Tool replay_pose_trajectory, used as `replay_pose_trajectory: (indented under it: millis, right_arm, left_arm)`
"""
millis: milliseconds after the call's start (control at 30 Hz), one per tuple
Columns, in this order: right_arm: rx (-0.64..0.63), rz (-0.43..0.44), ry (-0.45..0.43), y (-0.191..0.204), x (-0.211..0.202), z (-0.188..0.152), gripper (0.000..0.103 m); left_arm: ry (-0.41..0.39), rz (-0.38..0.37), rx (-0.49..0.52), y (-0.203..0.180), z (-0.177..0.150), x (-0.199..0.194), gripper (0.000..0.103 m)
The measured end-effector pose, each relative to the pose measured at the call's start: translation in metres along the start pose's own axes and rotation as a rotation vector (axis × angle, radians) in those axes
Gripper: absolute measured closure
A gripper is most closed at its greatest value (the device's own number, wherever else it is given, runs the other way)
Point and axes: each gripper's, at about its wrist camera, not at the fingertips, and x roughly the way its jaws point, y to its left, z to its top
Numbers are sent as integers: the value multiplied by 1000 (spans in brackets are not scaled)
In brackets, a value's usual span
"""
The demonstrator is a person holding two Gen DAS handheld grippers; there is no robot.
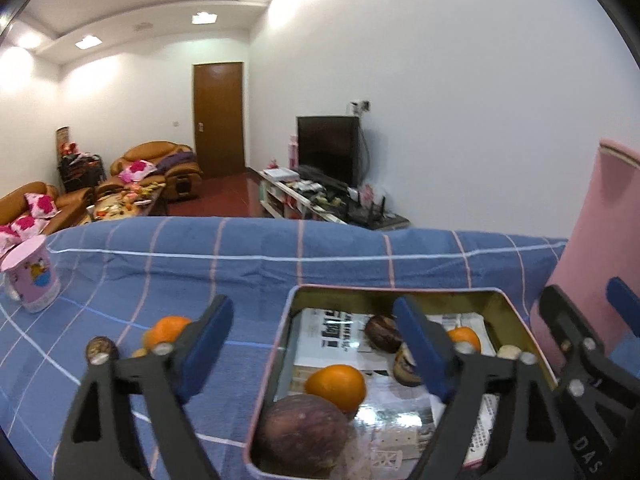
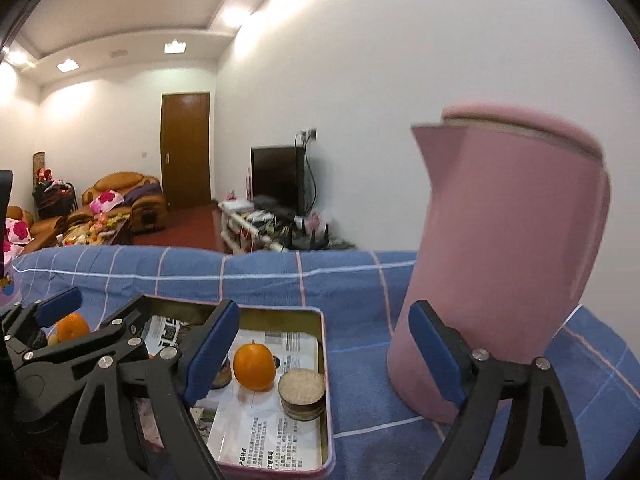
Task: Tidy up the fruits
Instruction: 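Withdraw both open tools from the box toward the remaining fruit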
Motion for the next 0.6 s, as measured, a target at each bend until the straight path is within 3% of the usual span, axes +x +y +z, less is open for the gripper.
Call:
replay_pose_trajectory:
  millis: [100,233,400,600]
  right_arm:
    - [16,5,-9,-3,-7,0,11]
    - [65,-37,-12,-14,-16,-3,6]
    - [74,-22,-12,-16,-21,-4,6]
    - [69,-39,71,-17,-16,-8,6]
  left_arm:
    - [-31,14,-11,5,-1,-8,1]
    - [-67,33,40,-3,-4,-15,0]
    - [-70,50,45,-1,-5,-20,0]
    - [-68,55,33,8,-12,-30,0]
